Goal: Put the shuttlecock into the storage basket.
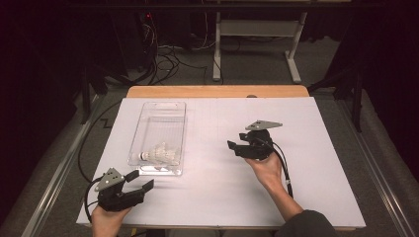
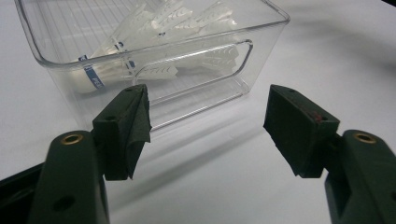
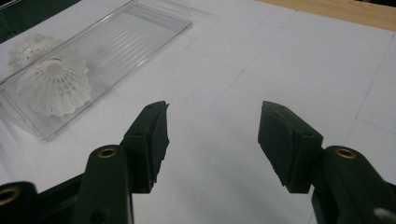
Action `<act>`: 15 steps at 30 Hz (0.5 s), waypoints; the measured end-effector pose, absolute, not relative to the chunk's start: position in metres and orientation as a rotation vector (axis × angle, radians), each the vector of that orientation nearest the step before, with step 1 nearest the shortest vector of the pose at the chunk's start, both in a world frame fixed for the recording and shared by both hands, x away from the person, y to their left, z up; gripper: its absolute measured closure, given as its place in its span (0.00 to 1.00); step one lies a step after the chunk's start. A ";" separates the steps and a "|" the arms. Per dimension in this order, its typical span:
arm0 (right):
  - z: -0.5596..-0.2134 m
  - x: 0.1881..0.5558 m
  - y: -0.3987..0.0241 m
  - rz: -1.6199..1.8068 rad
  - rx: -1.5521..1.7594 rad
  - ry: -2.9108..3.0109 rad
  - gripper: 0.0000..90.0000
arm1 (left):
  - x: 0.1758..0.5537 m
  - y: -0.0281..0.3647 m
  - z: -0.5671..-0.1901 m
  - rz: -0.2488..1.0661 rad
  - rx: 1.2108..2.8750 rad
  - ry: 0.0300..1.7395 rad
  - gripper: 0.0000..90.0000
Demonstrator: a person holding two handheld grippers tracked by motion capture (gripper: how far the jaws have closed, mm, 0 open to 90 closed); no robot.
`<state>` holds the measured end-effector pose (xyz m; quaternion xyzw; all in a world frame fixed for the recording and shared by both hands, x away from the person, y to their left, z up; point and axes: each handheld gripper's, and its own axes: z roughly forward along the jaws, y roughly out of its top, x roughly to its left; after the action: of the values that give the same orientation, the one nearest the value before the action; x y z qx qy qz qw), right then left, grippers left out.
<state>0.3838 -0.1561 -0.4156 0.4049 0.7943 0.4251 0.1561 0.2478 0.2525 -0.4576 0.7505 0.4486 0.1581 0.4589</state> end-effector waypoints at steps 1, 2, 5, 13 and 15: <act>-0.415 0.383 -0.157 1.218 1.163 2.273 0.48 | 0.248 0.253 -0.458 0.390 1.848 1.105 0.36; -0.416 0.383 -0.159 1.220 1.166 2.270 0.48 | 0.248 0.253 -0.458 0.390 1.848 1.105 0.36; -0.416 0.382 -0.163 1.222 1.170 2.262 0.48 | 0.248 0.252 -0.458 0.390 1.848 1.105 0.36; -0.418 0.378 -0.173 1.221 1.185 2.245 0.48 | 0.248 0.253 -0.457 0.391 1.848 1.104 0.36; -0.419 0.377 -0.177 1.222 1.192 2.238 0.48 | 0.248 0.253 -0.457 0.392 1.848 1.104 0.36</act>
<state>0.3774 -0.1769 -0.4187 0.4179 0.7845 0.4284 0.1625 0.2475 0.2527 -0.4574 0.7503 0.4483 0.1590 0.4591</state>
